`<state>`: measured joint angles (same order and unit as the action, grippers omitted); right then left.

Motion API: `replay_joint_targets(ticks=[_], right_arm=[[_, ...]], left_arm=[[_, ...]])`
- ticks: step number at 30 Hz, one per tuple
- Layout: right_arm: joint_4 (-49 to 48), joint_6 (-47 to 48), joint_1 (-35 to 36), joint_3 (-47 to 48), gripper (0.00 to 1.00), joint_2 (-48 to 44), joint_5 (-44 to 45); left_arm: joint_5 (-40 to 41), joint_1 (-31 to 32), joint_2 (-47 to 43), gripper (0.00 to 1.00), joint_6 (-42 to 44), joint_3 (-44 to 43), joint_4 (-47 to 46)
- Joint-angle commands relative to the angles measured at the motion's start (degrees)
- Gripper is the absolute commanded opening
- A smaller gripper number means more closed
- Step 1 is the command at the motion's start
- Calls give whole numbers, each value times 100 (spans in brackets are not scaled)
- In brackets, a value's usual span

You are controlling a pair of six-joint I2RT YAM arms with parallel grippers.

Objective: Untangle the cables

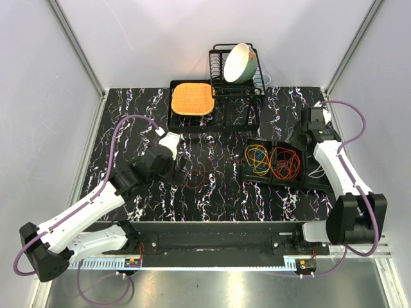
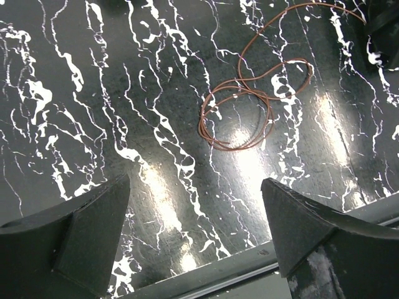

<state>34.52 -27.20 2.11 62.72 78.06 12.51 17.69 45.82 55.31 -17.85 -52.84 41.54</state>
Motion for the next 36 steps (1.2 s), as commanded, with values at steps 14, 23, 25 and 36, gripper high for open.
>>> replay_joint_targets(ticks=[14, 23, 25, 36], right_arm=[[-217, -391, 940, -374, 50, 51, -935], [-429, -426, 1011, -489, 41, 323, -1040], [-464, -418, 1020, -497, 33, 385, -1058], [-184, -154, 1020, -384, 0, 157, -382]], left_arm=[[902, -109, 59, 89, -52, 55, -58], [938, -117, 77, 89, -52, 63, -41], [938, -117, 68, 89, -52, 63, -41], [973, -117, 94, 89, -61, 63, -41]])
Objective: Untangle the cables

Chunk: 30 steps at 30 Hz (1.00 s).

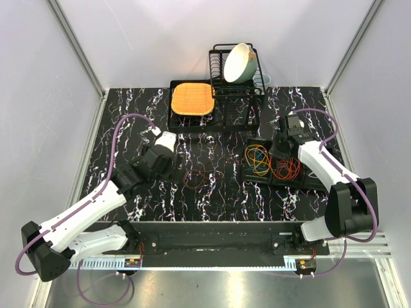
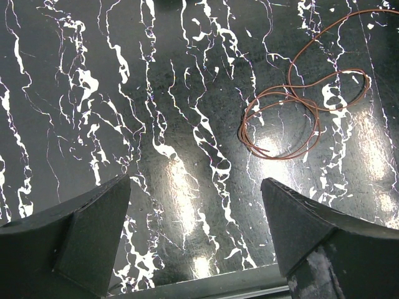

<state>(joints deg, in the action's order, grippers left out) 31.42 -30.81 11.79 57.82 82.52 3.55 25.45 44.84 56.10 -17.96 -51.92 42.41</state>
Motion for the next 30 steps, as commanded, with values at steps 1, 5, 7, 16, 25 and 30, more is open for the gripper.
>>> replay_joint_targets(ticks=[1, 5, 7, 16, 25, 30], right_arm=[[258, 259, 51, 124, 0, -324, 776], [330, 382, -36, 28, 0, -474, 1112], [330, 391, -98, -69, 0, -465, 1174], [207, 418, -405, -219, 0, -149, 1411], [-320, 269, -415, -386, 0, 326, 999], [-514, 260, -415, -254, 0, 685, 1042]], left_arm=[[197, -19, 15, 89, -50, -29, -119], [206, -19, 7, 89, -41, -37, -119], [223, -19, 7, 89, -41, -37, -119], [206, -19, -2, 89, -41, -20, -128], [215, -10, 33, 89, -41, -20, -128], [215, -10, 68, 89, -32, -29, -128]])
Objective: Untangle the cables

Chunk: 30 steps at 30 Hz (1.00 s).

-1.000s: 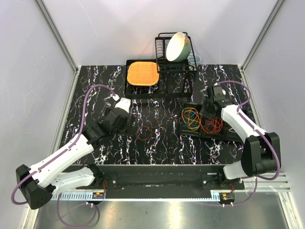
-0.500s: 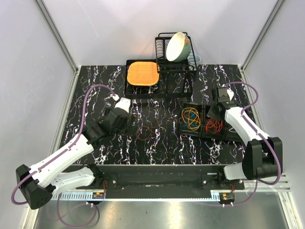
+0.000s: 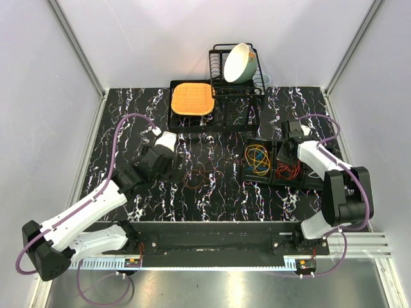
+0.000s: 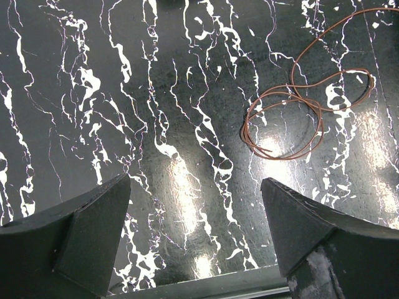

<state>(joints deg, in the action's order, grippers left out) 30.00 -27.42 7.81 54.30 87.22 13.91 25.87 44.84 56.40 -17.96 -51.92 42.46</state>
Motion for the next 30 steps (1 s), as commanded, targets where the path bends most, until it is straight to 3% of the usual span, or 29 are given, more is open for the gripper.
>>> replay_joint_targets(ticks=[1, 6, 8, 9, 10, 17, 24, 30], right_arm=[[-355, -88, -17, 185, 0, 251, -20], [-328, -88, -17, 274, 1, 130, -257], [-302, -44, -17, 283, 6, 6, -240], [-258, -27, -17, 300, 10, -116, -214], [-205, -1, -17, 361, 22, -178, -187], [339, 131, -26, 590, 63, -565, -30], [691, 237, -17, 722, 89, -1049, 314], [920, 263, -17, 871, 98, -1513, 288]], left_arm=[[182, -19, 38, 89, -33, -29, -132], [199, -10, 55, 89, -33, -37, -132], [191, -10, 73, 89, -33, -37, -132], [191, -19, 99, 89, -33, -29, -132], [182, -10, 116, 89, -24, -46, -132], [138, -10, 205, 89, -15, -55, -132], [-178, -10, 424, 88, -225, -160, -159], [-442, 42, 932, 85, -735, -310, -343]])
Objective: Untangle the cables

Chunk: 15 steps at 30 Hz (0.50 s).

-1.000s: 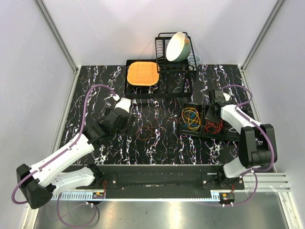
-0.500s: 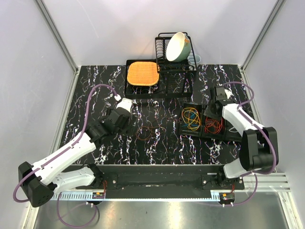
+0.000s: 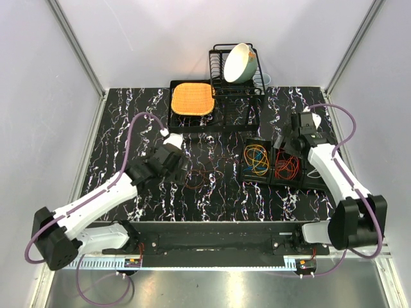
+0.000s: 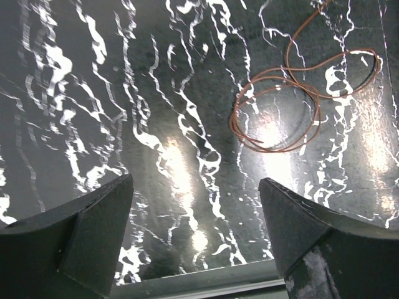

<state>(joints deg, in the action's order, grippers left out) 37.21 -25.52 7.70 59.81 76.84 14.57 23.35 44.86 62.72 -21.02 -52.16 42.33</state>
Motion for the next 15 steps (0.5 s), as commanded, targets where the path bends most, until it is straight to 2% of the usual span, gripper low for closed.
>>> replay_joint_targets(ticks=[1, 8, 15], right_arm=[[207, 73, -15, 329, 98, -564, 152], [444, 56, -6, 294, 99, -1424, -366], [515, 12, 3, -22, 100, -1988, -911]], left_arm=[[-191, 84, 398, 84, -517, -277, -522], [204, 128, 1680, 80, -1229, -277, -1077], [424, 128, 2367, 71, -1660, -347, -1244]])
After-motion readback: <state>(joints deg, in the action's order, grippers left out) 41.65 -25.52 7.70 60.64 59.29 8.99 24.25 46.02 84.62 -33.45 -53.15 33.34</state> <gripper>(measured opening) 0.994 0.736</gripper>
